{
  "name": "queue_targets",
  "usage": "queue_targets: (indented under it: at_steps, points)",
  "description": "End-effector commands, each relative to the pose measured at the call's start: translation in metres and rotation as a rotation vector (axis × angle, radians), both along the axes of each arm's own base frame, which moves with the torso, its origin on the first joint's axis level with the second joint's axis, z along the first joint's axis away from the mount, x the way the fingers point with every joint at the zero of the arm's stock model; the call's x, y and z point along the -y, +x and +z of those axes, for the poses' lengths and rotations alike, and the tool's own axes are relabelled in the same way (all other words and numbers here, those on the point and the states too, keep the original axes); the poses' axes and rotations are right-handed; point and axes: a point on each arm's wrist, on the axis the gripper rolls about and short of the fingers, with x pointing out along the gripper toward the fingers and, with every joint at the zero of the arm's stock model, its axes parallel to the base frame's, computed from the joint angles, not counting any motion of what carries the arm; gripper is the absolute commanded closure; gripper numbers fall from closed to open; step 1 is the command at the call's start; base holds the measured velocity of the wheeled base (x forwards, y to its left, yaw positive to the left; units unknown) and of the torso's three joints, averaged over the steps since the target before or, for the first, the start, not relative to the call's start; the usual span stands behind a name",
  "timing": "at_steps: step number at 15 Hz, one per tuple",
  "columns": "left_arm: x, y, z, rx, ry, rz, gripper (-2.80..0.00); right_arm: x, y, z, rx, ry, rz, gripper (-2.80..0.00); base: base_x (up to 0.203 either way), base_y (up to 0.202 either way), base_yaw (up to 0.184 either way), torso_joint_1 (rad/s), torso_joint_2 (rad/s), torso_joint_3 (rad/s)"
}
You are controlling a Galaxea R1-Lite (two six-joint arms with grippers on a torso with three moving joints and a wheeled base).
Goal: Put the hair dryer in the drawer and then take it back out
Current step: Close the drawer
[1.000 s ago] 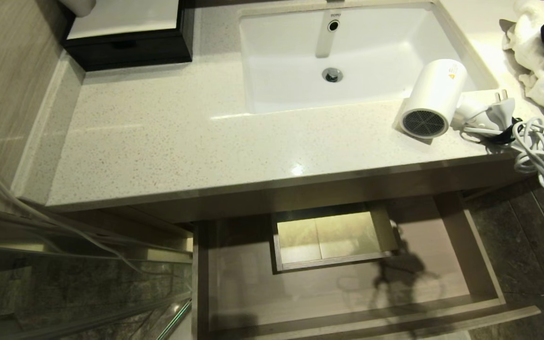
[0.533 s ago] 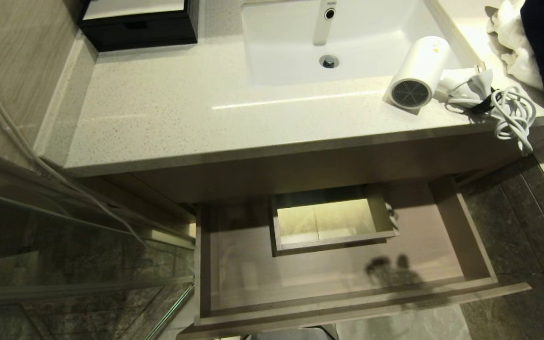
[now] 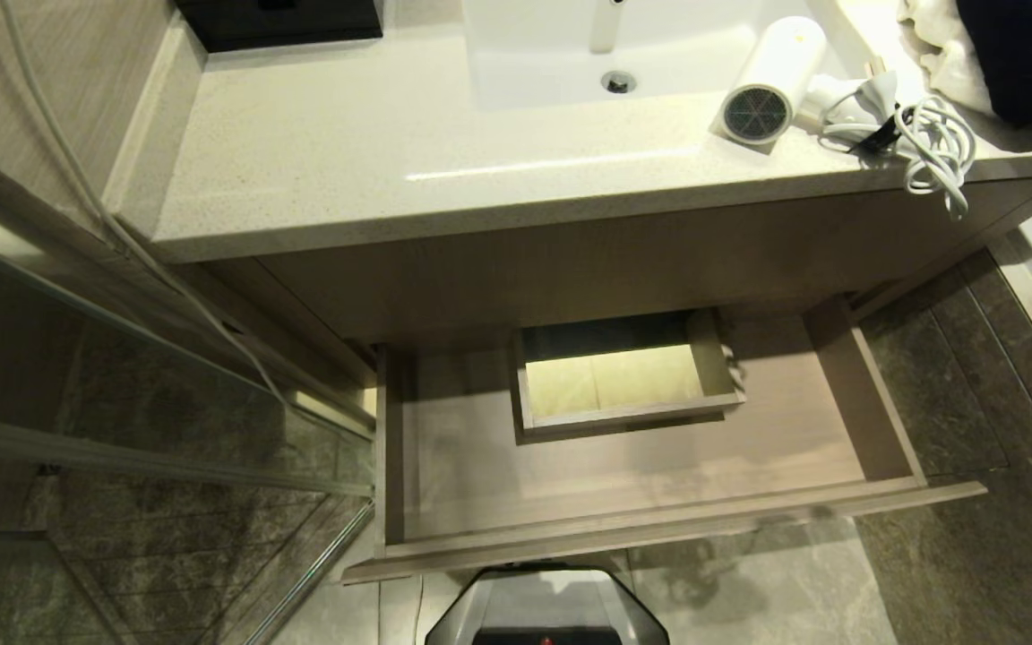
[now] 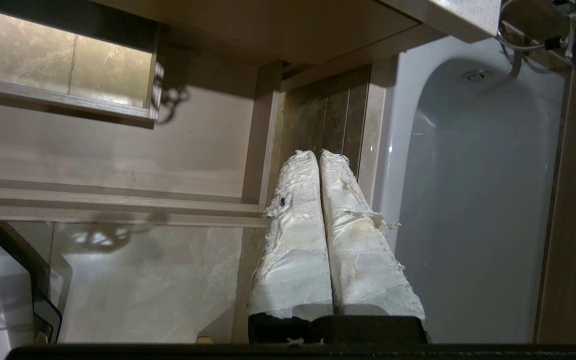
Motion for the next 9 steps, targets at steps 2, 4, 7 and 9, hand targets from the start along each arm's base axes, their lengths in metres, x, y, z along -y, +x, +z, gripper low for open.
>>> queue_targets:
  at_steps: [2,4,7,9]
  points:
    - [0.000,0.000,0.000,-0.001,0.000,0.000,0.00,-0.001,-0.004,-0.005,-0.006,-0.001,-0.001,0.00,0.000,0.000,0.000,-0.229,-0.07,-0.296]
    - [0.000,0.000,0.000,-0.001,0.000,0.000,0.00,-0.001,-0.005,-0.007,-0.008,-0.002,-0.001,0.00,0.000,0.000,0.000,-0.214,-0.10,-0.306]
    - [0.000,0.000,0.000,-0.001,0.000,0.000,0.00,-0.001,-0.004,-0.009,-0.017,-0.001,-0.001,0.00,0.000,0.000,0.000,-0.193,-0.12,-0.319]
    - [0.000,0.000,-0.001,0.000,0.000,0.000,0.00,0.000,-0.003,-0.015,-0.029,0.001,-0.004,0.00,0.000,0.000,0.000,-0.195,-0.06,-0.231]
